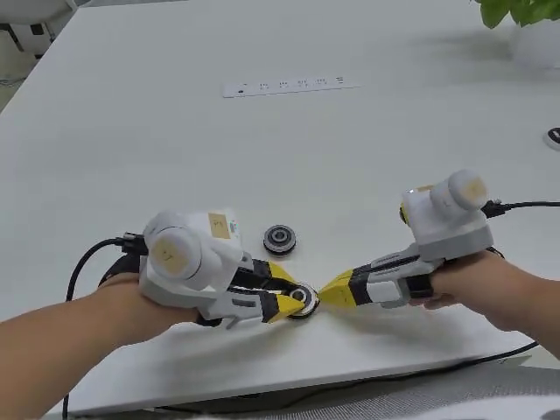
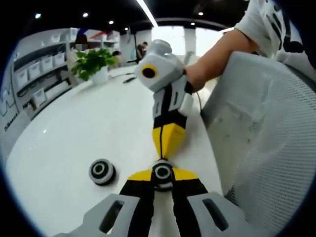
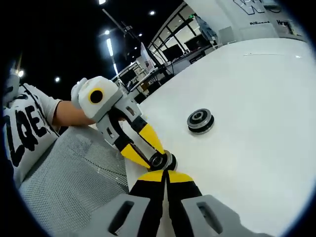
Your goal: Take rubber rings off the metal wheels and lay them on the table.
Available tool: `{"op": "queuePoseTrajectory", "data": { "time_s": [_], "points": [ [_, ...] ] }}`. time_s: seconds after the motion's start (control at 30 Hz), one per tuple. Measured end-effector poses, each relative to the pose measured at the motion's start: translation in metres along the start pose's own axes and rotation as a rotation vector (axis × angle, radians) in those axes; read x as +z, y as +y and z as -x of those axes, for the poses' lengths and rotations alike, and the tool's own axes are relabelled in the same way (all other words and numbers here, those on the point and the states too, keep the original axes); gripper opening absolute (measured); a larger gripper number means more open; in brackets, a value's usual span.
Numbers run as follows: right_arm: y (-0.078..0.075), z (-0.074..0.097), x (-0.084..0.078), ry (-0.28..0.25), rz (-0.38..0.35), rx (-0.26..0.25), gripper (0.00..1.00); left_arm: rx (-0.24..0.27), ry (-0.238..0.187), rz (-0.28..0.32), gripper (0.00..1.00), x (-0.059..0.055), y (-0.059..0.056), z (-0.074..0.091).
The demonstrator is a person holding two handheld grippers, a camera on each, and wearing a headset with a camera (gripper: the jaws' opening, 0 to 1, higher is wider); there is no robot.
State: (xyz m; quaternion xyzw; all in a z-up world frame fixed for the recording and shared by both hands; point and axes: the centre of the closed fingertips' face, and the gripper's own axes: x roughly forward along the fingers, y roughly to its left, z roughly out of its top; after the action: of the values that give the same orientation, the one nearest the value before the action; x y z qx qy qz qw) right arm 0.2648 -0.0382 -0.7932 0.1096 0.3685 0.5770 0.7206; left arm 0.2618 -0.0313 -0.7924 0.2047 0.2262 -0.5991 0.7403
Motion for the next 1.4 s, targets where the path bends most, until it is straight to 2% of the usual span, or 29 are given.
{"op": "queuePoseTrajectory", "data": {
  "time_s": [0.13, 0.33, 0.43, 0.6, 0.9, 1.13, 1.4],
  "points": [
    [0.0013, -0.0014, -0.0013, 0.011, 0.006, 0.0, 0.0, 0.001, 0.002, 0.0, 0.13, 0.0, -0.0001, 0.0],
    [0.0009, -0.0014, -0.0007, -0.013, -0.074, 0.018, 0.0, 0.004, 0.004, 0.001, 0.13, -0.0001, 0.0, 0.0],
    [0.0016, -0.002, -0.0007, -0.022, -0.083, 0.024, 0.0, 0.007, 0.005, 0.0, 0.13, -0.0001, 0.0002, -0.0002],
    [0.0035, -0.0027, 0.0005, -0.026, -0.038, 0.024, 0.0, 0.009, 0.007, -0.001, 0.13, -0.0002, 0.0003, -0.0001],
    [0.0035, -0.0029, 0.0016, -0.027, -0.062, 0.019, 0.0, 0.011, 0.008, -0.003, 0.13, -0.0004, 0.0004, 0.0002],
    [0.0049, -0.0026, 0.0014, -0.023, -0.046, 0.03, 0.0, 0.009, 0.007, 0.0, 0.13, -0.0002, 0.0002, 0.0002],
    [0.007, -0.0028, 0.0025, -0.016, 0.031, 0.032, 0.0, 0.008, 0.008, 0.001, 0.12, 0.0001, -0.0001, 0.0002]
  ]
}}
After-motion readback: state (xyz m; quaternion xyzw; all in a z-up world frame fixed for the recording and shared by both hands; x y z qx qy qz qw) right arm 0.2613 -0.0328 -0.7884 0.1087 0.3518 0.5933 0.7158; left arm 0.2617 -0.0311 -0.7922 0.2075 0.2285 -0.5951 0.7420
